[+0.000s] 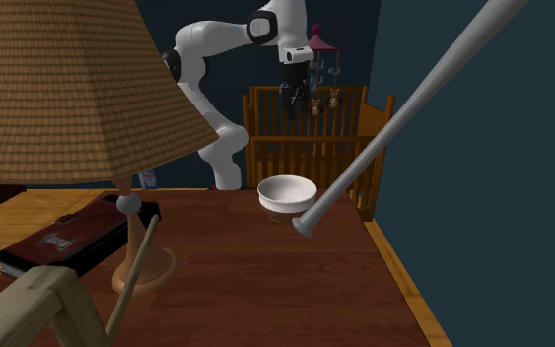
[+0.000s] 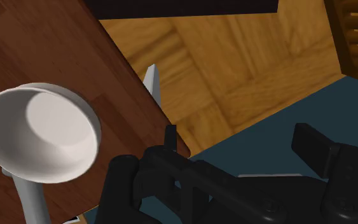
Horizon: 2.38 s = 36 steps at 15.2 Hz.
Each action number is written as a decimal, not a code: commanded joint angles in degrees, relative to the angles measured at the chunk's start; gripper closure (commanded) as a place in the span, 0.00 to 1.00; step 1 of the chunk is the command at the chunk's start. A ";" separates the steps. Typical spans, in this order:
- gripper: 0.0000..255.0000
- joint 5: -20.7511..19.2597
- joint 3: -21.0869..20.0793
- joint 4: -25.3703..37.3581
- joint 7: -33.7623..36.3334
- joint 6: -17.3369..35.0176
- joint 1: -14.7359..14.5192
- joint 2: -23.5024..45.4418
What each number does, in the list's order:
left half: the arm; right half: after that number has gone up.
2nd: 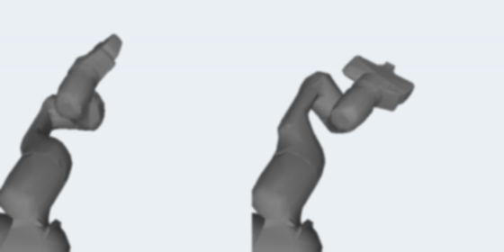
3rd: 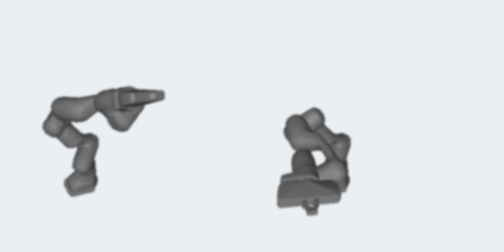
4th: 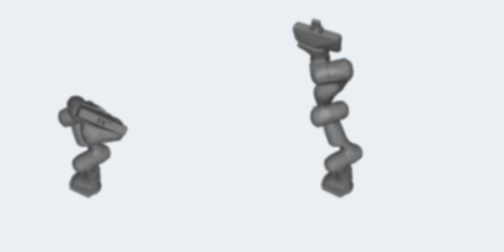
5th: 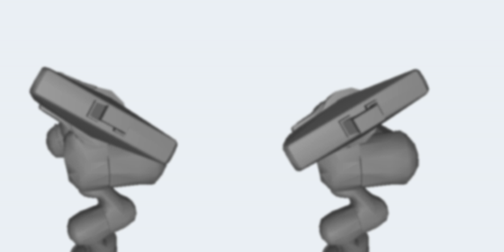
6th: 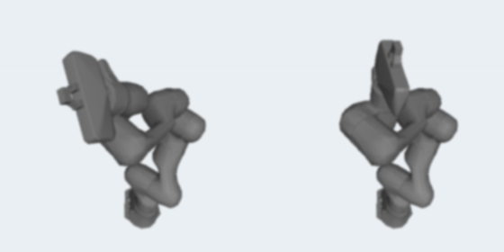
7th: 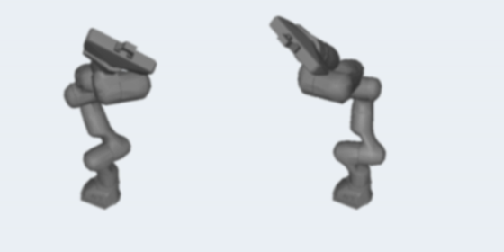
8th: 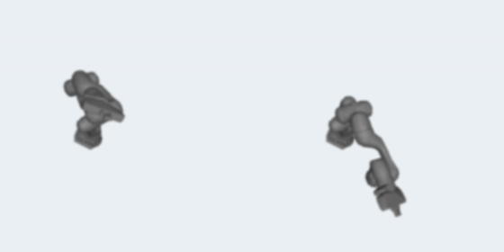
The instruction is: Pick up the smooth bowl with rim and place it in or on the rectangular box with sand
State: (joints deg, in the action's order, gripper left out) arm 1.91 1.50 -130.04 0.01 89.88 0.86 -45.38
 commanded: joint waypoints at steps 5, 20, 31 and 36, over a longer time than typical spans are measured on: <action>0.00 -3.67 1.35 -1.93 -1.82 4.70 1.58 4.23; 0.00 -15.13 6.12 -3.38 -4.96 20.78 7.17 21.97; 0.00 -15.69 6.78 -6.71 -4.79 25.25 7.52 23.05; 1.00 -15.69 6.78 -6.70 -4.79 25.23 7.52 23.05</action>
State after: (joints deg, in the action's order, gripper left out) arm -13.77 8.28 -136.74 -4.78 115.11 8.38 -22.33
